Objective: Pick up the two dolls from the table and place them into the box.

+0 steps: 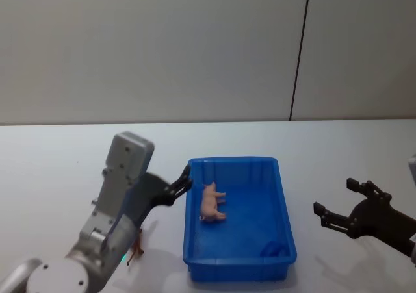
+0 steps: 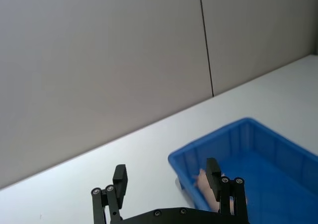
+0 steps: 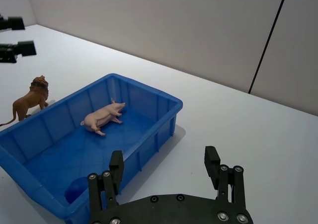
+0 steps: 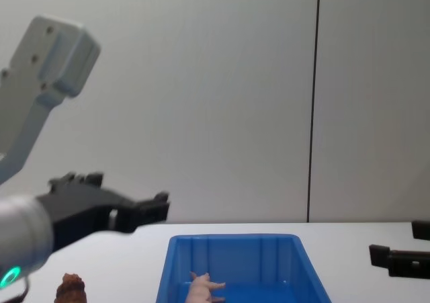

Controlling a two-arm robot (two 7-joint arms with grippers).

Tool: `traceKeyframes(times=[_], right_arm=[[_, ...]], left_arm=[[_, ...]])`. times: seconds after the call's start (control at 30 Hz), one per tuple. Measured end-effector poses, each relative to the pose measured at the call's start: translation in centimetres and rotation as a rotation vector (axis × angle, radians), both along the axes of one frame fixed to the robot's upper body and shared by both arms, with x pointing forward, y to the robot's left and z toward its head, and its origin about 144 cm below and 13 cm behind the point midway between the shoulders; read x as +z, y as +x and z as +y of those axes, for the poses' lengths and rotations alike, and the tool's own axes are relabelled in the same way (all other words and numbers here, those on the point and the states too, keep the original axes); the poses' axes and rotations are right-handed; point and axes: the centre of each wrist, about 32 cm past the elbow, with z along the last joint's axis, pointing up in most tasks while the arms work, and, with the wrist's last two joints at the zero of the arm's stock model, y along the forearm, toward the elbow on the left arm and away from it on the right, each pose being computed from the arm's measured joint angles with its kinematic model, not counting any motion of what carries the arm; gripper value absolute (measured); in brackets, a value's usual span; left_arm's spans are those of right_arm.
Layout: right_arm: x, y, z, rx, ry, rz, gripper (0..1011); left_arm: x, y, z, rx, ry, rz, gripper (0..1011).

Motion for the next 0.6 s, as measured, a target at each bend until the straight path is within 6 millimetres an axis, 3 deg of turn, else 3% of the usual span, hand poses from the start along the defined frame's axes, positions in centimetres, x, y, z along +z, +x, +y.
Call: traceKeyframes(times=[0.6], right_arm=[[0.0, -0.1, -0.1, -0.003, -0.001, -0.001, 1001]], left_arm=[[-2.3, -3.0, 2.9, 0.105, 0.002, 0.193, 1001]])
